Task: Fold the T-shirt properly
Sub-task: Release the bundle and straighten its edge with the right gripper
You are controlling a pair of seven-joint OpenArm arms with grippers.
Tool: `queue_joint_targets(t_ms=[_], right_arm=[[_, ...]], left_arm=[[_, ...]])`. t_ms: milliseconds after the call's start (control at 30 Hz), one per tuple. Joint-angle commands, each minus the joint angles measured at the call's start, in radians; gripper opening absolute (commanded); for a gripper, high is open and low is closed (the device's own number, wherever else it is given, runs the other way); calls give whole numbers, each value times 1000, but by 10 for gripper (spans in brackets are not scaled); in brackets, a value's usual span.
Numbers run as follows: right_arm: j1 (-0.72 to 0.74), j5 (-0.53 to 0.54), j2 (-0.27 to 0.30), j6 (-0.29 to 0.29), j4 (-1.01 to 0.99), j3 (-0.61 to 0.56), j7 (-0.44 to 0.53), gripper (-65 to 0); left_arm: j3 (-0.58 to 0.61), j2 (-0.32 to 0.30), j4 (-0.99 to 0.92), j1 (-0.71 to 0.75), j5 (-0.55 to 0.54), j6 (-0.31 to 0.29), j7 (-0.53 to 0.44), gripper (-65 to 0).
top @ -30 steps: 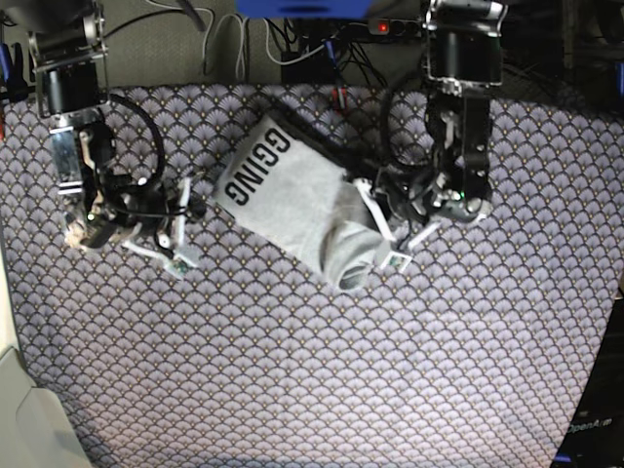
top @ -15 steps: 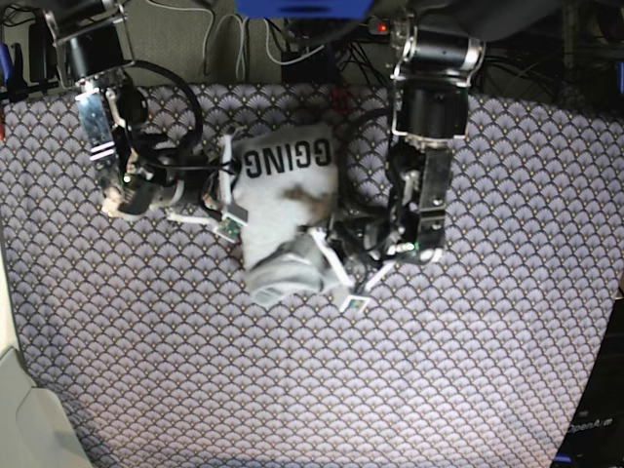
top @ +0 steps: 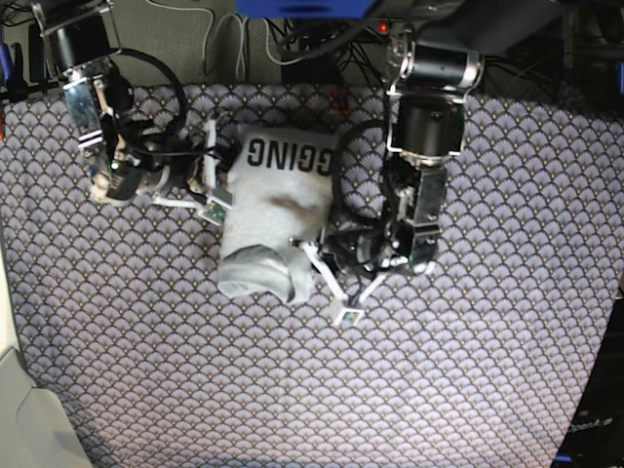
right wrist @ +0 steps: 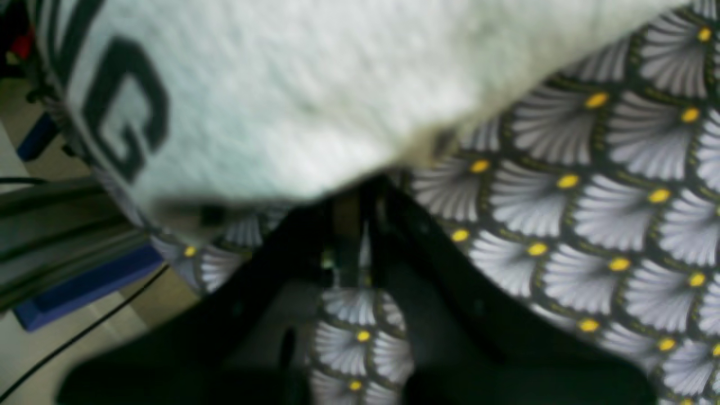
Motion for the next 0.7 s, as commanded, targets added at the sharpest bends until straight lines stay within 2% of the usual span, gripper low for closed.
queue_joint_targets(t_ms=[0, 167, 333, 433, 533, 667], right_arm=[[19, 7, 20, 3, 16, 21, 10, -650], [61, 7, 44, 3, 15, 139, 3, -650], [131, 14, 58, 3, 15, 159, 2, -650], [189, 11, 25, 3, 9, 153, 2, -650], [235, 7, -8, 3, 4, 144, 2, -650], [323, 8, -31, 3, -41, 55, 6, -650]], left_arm=[[-3, -4, 40, -16, -15, -7, 5, -647], [-126, -43, 276, 35, -9, -7, 137, -647], [-227, -127, 446, 104, -4, -7, 209, -647], [-285, -201, 501, 176, -13, -9, 214, -647], [-353, -248, 554, 262, -13, -10, 214, -647], [-429, -291, 601, 345, -13, -16, 214, -647]])
